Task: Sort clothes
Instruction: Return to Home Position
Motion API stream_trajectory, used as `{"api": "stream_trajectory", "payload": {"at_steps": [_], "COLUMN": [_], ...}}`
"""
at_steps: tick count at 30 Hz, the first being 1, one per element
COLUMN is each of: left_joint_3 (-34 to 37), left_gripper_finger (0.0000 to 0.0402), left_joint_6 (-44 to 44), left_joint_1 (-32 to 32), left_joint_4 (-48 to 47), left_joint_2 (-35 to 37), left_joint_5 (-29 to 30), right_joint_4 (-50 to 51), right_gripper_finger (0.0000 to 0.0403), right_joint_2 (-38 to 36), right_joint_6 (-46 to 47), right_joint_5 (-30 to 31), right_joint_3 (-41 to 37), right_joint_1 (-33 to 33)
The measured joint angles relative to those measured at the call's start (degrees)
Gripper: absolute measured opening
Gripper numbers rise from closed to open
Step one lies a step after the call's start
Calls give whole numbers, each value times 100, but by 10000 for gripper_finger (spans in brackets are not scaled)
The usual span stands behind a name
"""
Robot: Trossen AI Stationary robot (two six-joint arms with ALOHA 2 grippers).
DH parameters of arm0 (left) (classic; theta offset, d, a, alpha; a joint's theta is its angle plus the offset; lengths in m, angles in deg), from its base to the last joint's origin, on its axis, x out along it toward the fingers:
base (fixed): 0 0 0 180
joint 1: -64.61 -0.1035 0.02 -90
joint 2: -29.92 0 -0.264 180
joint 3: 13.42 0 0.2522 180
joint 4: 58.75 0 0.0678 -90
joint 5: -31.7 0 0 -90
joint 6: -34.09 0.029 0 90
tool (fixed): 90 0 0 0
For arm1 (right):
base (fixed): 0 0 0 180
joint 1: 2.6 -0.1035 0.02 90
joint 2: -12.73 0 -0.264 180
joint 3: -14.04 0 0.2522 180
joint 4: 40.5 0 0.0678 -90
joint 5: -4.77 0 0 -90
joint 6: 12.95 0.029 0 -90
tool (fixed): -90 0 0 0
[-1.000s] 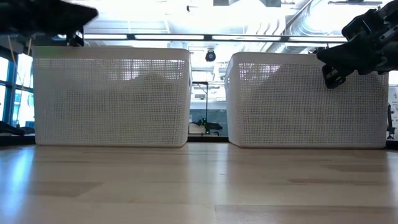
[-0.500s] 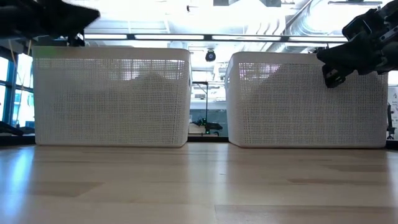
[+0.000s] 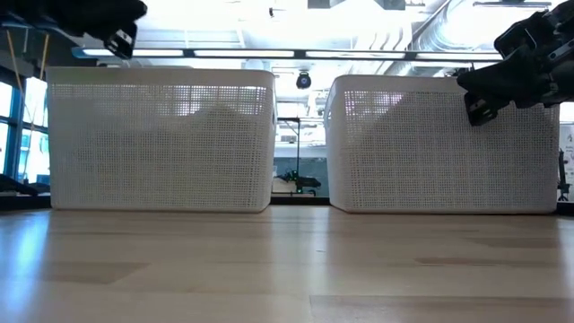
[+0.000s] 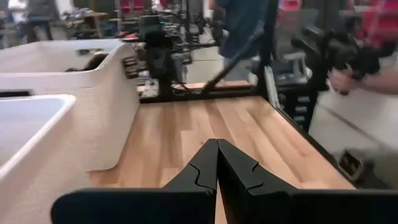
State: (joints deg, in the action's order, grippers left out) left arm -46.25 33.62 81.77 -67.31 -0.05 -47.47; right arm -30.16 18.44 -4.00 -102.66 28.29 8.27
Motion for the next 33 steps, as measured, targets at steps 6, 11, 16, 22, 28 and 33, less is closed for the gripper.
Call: {"api": "stream_trajectory", "payload": {"at_steps": [6,11,16,22,28,33], "left_joint_3": [49,361,887,1722,1844,1840], "left_gripper_finger": [0,0,0,0,0,0], "left_joint_6": [95,-193,-627,-798,-559,-190], "left_joint_1": [749,813,813,811,601,37], "left_joint_4": [120,-57,-91,290,298,245], "left_joint_2": [-162,684,1903,2759,2901,2968], "left_joint_5": [1075,1071,595,253,251,-161], "right_joint_4": [-25,-31,-25,-3,1,-75], "right_gripper_finger": [0,0,0,0,0,0], "right_joint_2": [47,58,58,58,59,55], "right_joint_6": [41,85,85,7,-3,0], "right_joint_5": [2,-2,-2,-7,-41,-651], "right_joint_3": [0,0,0,0,0,0], "right_joint_1": [0,0,0,0,78,648]}}
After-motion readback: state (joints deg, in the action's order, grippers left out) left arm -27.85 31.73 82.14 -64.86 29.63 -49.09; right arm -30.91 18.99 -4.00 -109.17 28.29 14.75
